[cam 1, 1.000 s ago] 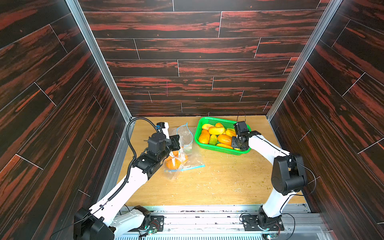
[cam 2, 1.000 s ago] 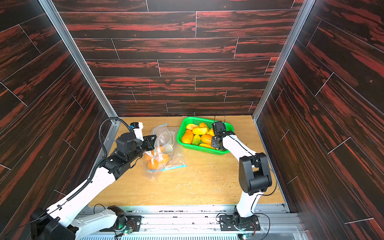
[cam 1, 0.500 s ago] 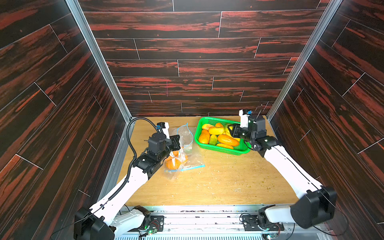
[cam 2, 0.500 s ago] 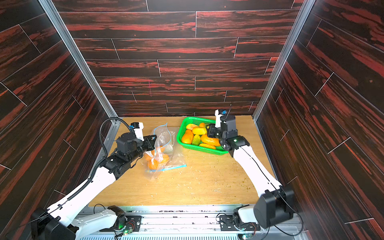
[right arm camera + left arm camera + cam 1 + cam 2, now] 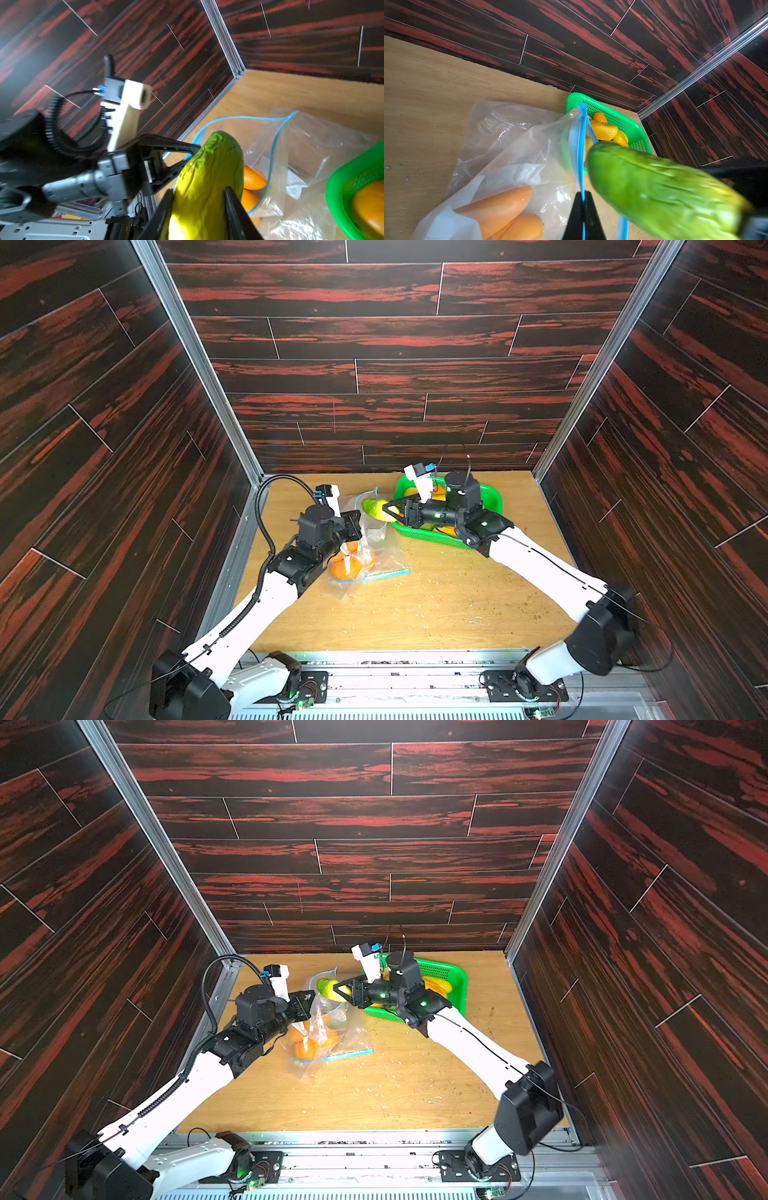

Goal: Place the mango in a zip-top bag and seal the zipper
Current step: Place the mango in the zipper food storage bag, then pick up the mango from the basket.

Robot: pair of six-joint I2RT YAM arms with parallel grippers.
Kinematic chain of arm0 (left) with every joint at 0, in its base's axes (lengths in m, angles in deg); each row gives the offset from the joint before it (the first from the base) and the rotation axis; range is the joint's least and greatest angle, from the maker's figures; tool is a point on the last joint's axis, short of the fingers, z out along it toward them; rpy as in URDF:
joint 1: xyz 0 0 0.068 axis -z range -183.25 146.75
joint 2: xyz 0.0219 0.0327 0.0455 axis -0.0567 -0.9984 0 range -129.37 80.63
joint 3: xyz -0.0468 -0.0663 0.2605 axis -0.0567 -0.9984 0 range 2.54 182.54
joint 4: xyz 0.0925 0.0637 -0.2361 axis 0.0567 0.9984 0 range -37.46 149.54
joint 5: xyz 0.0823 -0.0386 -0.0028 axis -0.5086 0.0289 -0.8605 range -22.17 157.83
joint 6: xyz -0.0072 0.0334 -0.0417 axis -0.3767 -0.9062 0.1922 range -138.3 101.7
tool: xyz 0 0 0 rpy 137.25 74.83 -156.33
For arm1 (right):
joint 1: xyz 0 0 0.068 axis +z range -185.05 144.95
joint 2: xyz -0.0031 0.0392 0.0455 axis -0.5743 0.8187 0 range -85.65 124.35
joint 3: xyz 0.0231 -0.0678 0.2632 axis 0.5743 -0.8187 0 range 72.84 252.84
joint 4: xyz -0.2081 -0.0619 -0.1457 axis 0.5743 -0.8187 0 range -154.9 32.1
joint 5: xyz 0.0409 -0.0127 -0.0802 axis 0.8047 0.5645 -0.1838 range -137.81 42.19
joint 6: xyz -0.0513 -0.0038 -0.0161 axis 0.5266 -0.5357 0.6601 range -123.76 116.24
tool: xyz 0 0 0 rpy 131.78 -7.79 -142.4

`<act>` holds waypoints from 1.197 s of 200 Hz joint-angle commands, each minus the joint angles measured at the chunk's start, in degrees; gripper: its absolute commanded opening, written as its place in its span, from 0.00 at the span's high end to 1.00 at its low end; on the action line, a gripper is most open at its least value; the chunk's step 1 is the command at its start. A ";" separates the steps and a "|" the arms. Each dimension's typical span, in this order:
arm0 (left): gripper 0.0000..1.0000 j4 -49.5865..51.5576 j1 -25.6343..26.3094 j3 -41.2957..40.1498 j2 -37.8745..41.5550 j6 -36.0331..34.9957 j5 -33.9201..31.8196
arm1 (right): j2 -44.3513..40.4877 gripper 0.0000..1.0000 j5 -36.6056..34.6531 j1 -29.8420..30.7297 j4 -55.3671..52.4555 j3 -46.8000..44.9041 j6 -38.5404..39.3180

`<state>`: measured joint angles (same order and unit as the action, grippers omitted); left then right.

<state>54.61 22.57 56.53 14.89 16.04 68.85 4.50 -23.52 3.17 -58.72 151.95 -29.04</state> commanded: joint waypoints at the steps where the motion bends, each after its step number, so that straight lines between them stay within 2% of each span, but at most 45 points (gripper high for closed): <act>1: 1.00 -0.75 -0.16 -0.03 1.48 0.11 -0.44 | 2.99 0.91 -0.97 0.37 -4.54 4.38 -1.41; 13: 1.00 -0.75 -0.18 -0.11 1.57 0.09 -0.49 | 4.72 0.77 -1.88 0.40 -7.27 6.63 -1.29; 23: 1.00 -0.75 -0.19 -0.26 1.66 0.10 -0.64 | 5.66 0.55 -1.59 0.39 -8.33 7.90 -0.59; 28: 1.00 -0.75 -0.22 -0.30 1.71 0.10 -0.71 | 5.82 0.47 -1.61 0.40 -8.57 8.34 -0.28; 43: 1.00 -0.66 -0.22 -0.44 1.75 0.10 -0.75 | 4.88 0.31 -2.99 0.37 -8.36 8.37 0.73; 54: 1.00 -0.90 -0.25 -0.65 1.75 0.15 -0.71 | 3.85 0.25 -5.42 0.39 -8.95 8.68 1.79; 69: 1.00 -1.01 -0.24 -0.72 1.75 0.19 -0.66 | 2.13 0.23 -9.59 0.31 -10.34 9.06 3.47; 94: 1.00 -0.92 -0.24 -0.97 2.18 0.03 -0.84 | -3.81 0.20 -22.09 -0.99 -8.50 3.21 4.55; 107: 1.00 -0.94 -0.20 -1.10 2.37 -0.01 -1.02 | -5.06 0.20 -27.17 -4.09 -10.05 0.84 3.75; 126: 1.00 -0.92 -0.22 -1.08 2.38 -0.18 -0.77 | -3.70 0.20 -29.93 -10.26 -13.82 -0.78 1.41; 162: 1.00 -1.18 -0.23 -1.26 2.61 0.06 -0.57 | 2.55 0.20 -23.67 -20.94 -10.64 -3.28 -1.29; 177: 1.00 -0.95 -0.25 -1.31 2.78 -0.05 -0.77 | 6.94 0.20 -17.85 -23.87 -7.39 -2.28 -0.27; 194: 1.00 -0.36 -0.24 -1.24 2.89 -0.24 -0.92 | 12.05 0.20 -13.74 -25.93 -5.44 -0.04 1.41; 239: 1.00 0.20 -0.31 -1.38 3.16 -0.51 -1.61 | 23.32 0.20 -8.33 -27.81 -2.69 6.56 4.89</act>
<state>54.67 22.57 55.86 16.34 16.18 68.33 24.59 -38.01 -24.46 -65.56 154.57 -27.34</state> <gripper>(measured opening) 0.052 0.801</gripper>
